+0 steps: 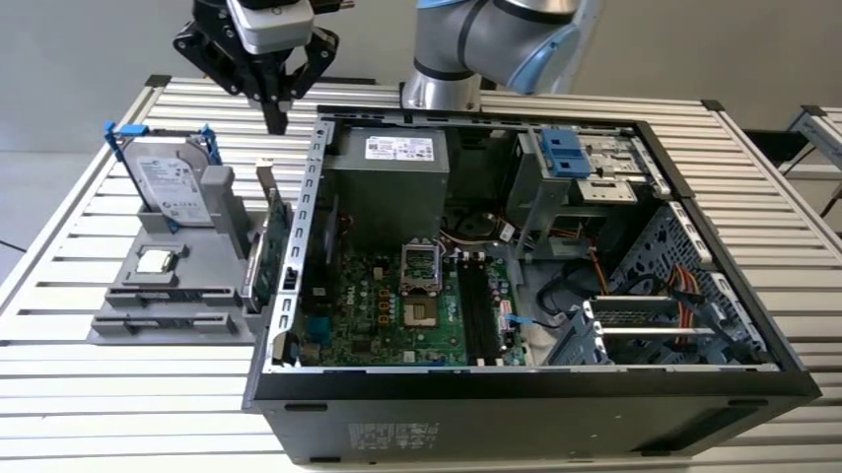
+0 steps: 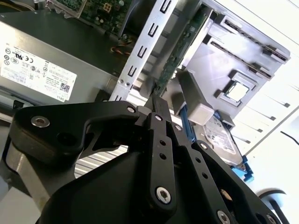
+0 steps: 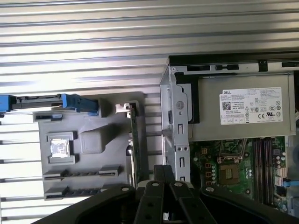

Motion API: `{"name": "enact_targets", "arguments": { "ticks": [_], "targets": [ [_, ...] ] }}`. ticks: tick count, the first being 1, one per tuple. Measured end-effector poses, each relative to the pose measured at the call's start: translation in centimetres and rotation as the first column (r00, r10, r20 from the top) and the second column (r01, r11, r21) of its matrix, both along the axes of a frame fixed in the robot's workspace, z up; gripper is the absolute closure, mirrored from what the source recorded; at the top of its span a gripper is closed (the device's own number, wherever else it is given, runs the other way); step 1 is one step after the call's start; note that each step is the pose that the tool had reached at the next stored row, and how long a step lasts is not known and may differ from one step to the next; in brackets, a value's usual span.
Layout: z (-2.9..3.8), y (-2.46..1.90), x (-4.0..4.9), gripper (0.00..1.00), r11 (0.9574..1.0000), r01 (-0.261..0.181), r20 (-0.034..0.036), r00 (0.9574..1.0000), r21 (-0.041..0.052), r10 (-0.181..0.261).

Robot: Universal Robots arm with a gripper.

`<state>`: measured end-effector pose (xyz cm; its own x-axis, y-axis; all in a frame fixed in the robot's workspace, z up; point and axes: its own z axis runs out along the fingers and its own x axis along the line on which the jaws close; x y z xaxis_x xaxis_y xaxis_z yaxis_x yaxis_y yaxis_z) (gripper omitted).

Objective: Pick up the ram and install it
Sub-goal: 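Reach for the ram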

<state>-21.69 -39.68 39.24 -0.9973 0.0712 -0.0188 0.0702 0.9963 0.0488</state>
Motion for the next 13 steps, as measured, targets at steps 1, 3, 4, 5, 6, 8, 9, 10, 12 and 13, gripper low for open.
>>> {"name": "enact_targets", "arguments": {
  "ticks": [1,3,4,5,6,8,9,10,12,13],
  "targets": [
    [0.0,0.0,-0.1,1.0,1.0,0.0,-0.0001,1.0,-0.0001,0.0],
    [0.0,0.0,-0.31,1.0,1.0,0.0,-0.0001,1.0,-0.0001,0.0],
    [0.0,0.0,-0.42,1.0,1.0,0.0,-0.0001,1.0,0.0,0.0],
    [0.0,0.0,-0.52,1.0,1.0,0.0,-0.0001,1.0,-0.0001,0.0],
    [0.0,0.0,-0.63,1.0,1.0,0.0,-0.0001,1.0,0.0,0.0],
    [0.0,0.01,-0.83,1.0,1.0,0.0,0.0,1.0,0.0,0.0],
    [0.0,0.01,-0.95,1.0,1.0,0.0,0.0,1.0,0.0,0.0],
    [0.0,0.01,-1.05,1.0,1.0,0.0,-0.0001,1.0,0.0,0.0],
    [0.0,0.01,-1.26,1.0,1.0,0.0,-0.0001,1.0,0.0,0.0],
    [0.0,0.01,-1.36,1.0,1.0,0.0,-0.0001,1.0,0.0,0.0]
  ]
}}
